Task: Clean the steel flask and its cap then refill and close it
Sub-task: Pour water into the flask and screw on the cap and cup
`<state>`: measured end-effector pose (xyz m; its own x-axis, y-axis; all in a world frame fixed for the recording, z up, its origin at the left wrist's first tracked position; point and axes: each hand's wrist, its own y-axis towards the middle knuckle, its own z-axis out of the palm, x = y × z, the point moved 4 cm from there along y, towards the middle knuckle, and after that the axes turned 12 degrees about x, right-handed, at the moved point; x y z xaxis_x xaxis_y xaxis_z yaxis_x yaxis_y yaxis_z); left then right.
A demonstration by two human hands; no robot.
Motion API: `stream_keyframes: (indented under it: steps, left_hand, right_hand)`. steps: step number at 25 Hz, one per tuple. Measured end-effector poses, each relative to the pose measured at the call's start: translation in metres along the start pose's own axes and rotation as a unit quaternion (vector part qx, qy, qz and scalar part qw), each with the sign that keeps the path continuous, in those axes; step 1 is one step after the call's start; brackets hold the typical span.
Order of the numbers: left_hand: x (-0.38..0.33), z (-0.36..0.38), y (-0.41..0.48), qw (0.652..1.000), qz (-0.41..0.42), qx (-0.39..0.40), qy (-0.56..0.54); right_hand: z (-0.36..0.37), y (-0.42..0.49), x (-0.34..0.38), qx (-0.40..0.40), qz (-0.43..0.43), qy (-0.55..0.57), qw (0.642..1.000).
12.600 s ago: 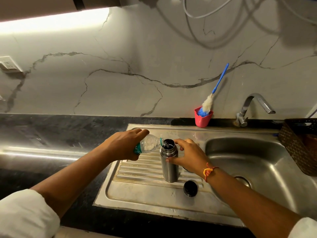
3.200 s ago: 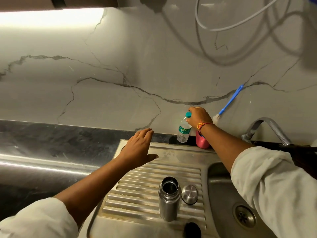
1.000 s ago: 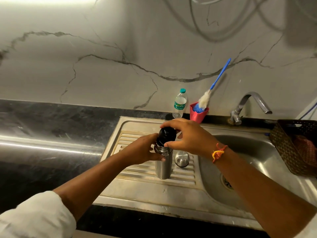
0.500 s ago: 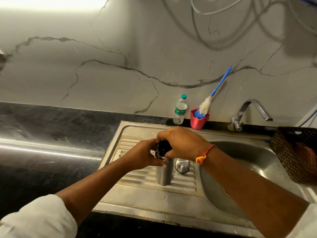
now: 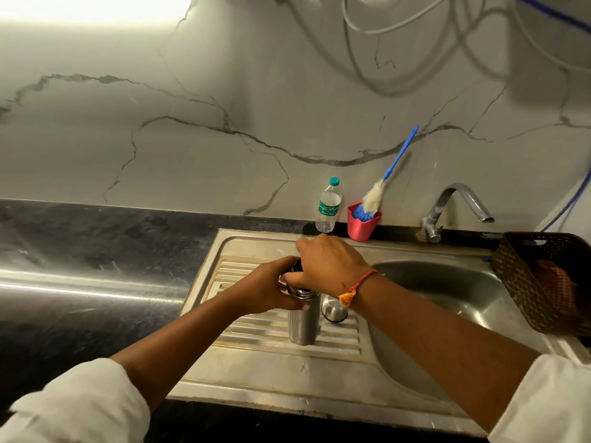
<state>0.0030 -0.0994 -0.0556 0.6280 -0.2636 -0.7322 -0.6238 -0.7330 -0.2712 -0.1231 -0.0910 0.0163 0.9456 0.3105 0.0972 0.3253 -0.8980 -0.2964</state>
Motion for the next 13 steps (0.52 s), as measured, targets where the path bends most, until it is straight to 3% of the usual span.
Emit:
stream_keyframes:
  steps: [6,13]
  left_hand:
    - [0.001,0.000,0.003,0.998,-0.004,0.008,-0.067]
    - [0.003,-0.002,0.005,0.995,-0.023,-0.003,-0.094]
  right_hand:
    - [0.003,0.001,-0.008,0.064,-0.068,-0.016,0.996]
    - [-0.007,-0.002,-0.005,0.086,-0.176,-0.061,0.979]
